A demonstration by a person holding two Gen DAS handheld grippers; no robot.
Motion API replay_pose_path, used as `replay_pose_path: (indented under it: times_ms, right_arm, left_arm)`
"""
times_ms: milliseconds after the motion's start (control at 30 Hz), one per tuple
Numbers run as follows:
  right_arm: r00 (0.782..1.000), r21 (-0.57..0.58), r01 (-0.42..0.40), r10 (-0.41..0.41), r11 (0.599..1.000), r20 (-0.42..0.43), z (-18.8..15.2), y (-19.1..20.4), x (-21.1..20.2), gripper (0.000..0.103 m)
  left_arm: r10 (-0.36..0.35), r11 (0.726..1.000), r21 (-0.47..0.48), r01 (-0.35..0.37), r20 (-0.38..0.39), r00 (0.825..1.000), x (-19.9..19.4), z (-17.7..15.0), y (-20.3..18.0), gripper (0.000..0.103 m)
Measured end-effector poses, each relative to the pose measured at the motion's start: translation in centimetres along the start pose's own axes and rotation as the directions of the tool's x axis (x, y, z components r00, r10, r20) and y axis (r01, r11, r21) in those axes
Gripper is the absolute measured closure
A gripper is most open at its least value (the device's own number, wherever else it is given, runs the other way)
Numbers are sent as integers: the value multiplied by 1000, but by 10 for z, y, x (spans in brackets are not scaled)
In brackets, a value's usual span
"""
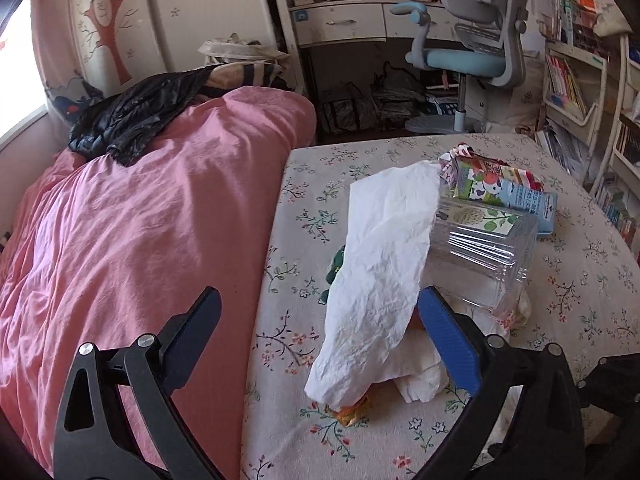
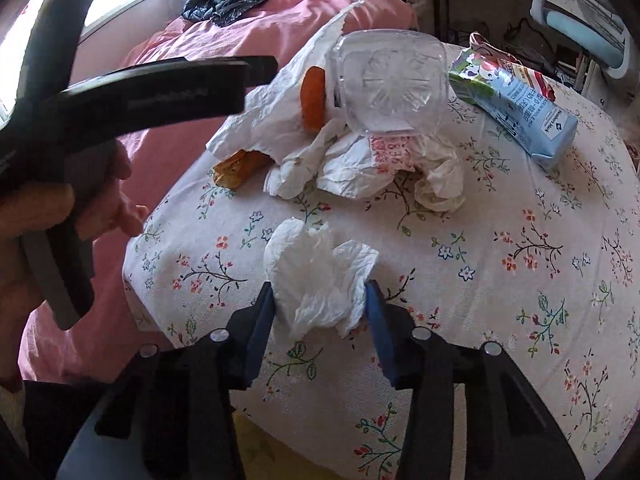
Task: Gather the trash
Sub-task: 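Close the left tool on a white tissue while the right tool grasps another tissue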
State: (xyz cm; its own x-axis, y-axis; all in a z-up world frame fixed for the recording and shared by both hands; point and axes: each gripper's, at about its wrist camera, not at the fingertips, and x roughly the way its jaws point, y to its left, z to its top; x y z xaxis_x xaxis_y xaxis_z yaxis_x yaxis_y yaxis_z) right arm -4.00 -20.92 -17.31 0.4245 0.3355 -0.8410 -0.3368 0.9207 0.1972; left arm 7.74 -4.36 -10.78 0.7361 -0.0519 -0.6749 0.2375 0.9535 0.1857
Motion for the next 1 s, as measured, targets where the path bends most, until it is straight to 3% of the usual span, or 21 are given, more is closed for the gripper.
replay_pose_path:
  times_ms: [100, 167, 267, 333, 467, 633, 733, 800, 900, 933, 967, 1000]
  right_arm:
    - [1000, 15, -23, 23, 1000, -5, -1, -9, -4, 68]
    - [999, 19, -32, 32, 999, -9, -3, -9, -5, 70]
    - [999, 17, -40, 41, 999, -15, 6, -13, -2, 74]
    - [999, 18, -51, 51, 999, -16, 4, -11, -3, 77]
    - [998, 23, -62, 62, 998, 3, 7, -10, -9, 83]
    - [995, 52, -79, 76, 996, 58, 11, -15, -23, 86]
    - [993, 68, -83, 77, 994, 90, 12, -17, -30, 86]
    - [990, 81, -99, 90, 992, 105, 11, -15, -33, 86]
    - [990, 83, -100, 90, 992, 112, 3, -12, -43, 86]
    - [990, 83, -100, 90, 991, 111, 0, -13, -42, 86]
    - [990, 84, -100, 91, 991, 109, 2, -15, -41, 86]
    - [990, 85, -100, 91, 991, 108, 1, -15, -40, 86]
  left_arm:
    - [-38, 999, 13, 38, -26, 999, 16, 3, -8, 15]
    - [-84, 996, -19, 83, -54, 995, 25, 5, -6, 43]
    - [-167, 979, -132, 158, -59, 984, 27, 9, 9, 76]
    - [-181, 965, -195, 173, -24, 983, 21, 11, 24, 88]
    - [-207, 917, -336, 215, 60, 976, 2, 13, 61, 100]
    - [-207, 890, -383, 249, 146, 967, -29, 13, 81, 102]
    - [-192, 894, -374, 248, 180, 965, -47, 11, 84, 102]
    - [-178, 902, -366, 227, 162, 971, -49, 9, 84, 102]
    - [-208, 897, -387, 215, 60, 976, -28, -1, 89, 99]
    - [-236, 886, -405, 225, 23, 972, -16, -5, 91, 87]
    - [-265, 870, -434, 236, -5, 964, -3, -11, 93, 66]
    - [-284, 850, -467, 243, -19, 959, 9, -17, 96, 55]
